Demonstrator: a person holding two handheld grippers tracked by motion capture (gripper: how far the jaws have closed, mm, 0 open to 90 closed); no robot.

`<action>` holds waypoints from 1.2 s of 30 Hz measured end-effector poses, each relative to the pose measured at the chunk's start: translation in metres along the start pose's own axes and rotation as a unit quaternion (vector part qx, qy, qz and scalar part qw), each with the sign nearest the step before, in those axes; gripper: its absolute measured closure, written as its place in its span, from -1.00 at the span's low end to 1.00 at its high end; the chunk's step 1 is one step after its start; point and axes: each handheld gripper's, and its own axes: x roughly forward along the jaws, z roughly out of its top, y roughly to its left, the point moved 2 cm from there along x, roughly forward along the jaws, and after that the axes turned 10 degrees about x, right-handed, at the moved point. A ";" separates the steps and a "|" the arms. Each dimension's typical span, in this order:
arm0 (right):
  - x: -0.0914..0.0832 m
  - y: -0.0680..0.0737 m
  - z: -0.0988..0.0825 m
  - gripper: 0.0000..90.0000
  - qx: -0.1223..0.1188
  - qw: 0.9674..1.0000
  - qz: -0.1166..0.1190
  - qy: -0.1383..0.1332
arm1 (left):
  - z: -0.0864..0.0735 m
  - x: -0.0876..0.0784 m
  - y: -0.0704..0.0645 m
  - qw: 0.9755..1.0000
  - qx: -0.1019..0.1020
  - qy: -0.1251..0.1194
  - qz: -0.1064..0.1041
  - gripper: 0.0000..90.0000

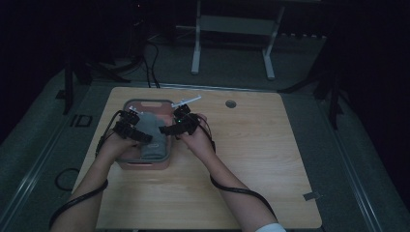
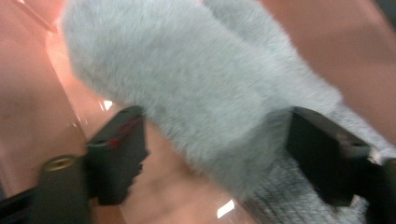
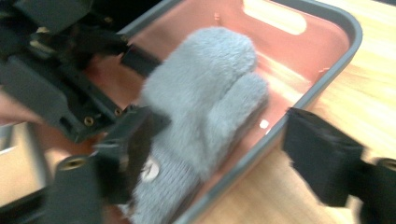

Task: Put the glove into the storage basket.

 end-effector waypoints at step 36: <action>-0.113 -0.059 -0.085 -0.68 -0.105 0.994 -0.020 -0.016 | 0.008 -0.041 -0.142 0.965 0.127 -0.222 -0.062 -0.83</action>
